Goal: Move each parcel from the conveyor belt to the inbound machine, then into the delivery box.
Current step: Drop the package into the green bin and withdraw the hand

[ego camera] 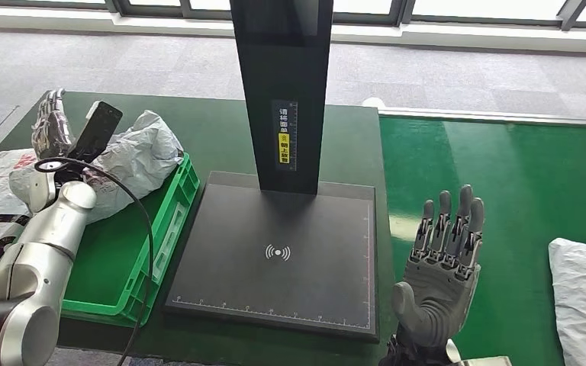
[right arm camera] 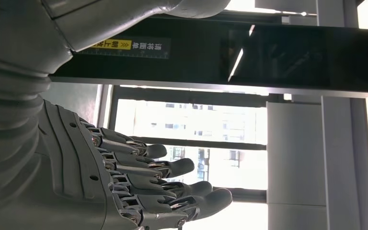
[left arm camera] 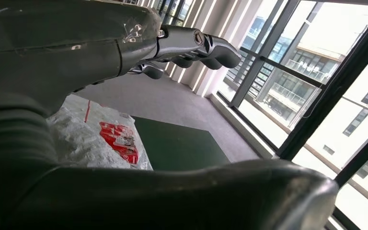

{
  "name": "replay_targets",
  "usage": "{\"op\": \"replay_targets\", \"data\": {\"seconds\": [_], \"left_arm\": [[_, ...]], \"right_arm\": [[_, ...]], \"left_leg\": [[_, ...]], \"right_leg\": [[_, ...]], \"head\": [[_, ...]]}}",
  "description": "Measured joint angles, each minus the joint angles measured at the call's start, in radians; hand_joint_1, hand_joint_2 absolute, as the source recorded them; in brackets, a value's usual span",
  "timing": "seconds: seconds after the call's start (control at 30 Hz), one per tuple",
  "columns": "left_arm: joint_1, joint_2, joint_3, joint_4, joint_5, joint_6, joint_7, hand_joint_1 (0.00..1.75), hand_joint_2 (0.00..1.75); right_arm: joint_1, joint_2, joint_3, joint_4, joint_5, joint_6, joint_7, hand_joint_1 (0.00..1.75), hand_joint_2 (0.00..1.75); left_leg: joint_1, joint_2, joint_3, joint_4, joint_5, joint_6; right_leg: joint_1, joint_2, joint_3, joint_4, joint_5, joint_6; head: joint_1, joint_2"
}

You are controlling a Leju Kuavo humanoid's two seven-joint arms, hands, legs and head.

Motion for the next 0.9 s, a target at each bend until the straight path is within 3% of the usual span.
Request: {"op": "replay_targets", "data": {"seconds": [0.2, 0.53, 0.6, 0.73, 0.8, 0.9], "left_arm": [[0.016, 0.0, 0.014, -0.003, -0.005, 0.093, -0.005, 0.0, 0.0], [0.032, 0.003, 0.014, -0.006, -0.003, 0.101, -0.008, 0.0, 0.0], [0.048, -0.003, 0.023, -0.026, 0.076, 0.098, -0.083, 0.0, 0.0], [0.211, -0.074, 0.062, -0.261, 0.492, 0.043, -0.374, 0.0, 0.0], [0.325, -0.125, 0.049, -0.403, 0.611, 0.008, -0.435, 0.0, 0.0], [0.504, -0.211, -0.032, -0.627, 0.634, 0.013, -0.499, 0.0, 0.0]], "right_arm": [[0.001, 0.0, 0.0, 0.0, 0.006, 0.0, 0.0, 0.0, 1.75], [0.001, 0.0, 0.0, 0.0, 0.008, 0.0, 0.0, 0.0, 1.75], [0.008, 0.001, -0.005, 0.006, 0.028, 0.001, 0.0, 0.0, 1.75], [0.069, 0.025, -0.087, 0.064, 0.197, 0.02, 0.081, 0.0, 1.75], [0.095, 0.039, -0.148, 0.088, 0.348, 0.047, 0.181, 0.0, 1.75], [0.113, 0.054, -0.258, 0.113, 0.554, 0.104, 0.319, 0.0, 1.75]], "left_leg": [[0.0, 0.0, 0.0, 0.0, 0.0, 0.0], [0.0, 0.0, 0.0, 0.0, 0.0, 0.0], [0.0, 0.0, 0.0, 0.0, 0.0, 0.0], [-0.002, 0.001, 0.001, 0.0, -0.002, 0.002], [-0.003, 0.001, 0.001, 0.0, -0.003, 0.003], [-0.004, 0.002, 0.001, 0.0, -0.005, 0.006]], "right_leg": [[0.0, 0.0, 0.0, 0.0, 0.0, 0.0], [0.0, 0.0, 0.0, 0.0, 0.0, 0.0], [0.0, 0.0, 0.0, 0.0, 0.0, 0.0], [-0.002, 0.001, 0.0, -0.001, -0.001, 0.0], [-0.003, 0.001, -0.001, -0.002, -0.002, 0.001], [-0.004, 0.001, 0.0, -0.004, -0.002, 0.002]], "head": [[0.0, 0.0], [0.0, 0.0], [0.0, 0.0], [0.0, 0.0], [0.0, 0.0], [0.0, 0.0]]}}
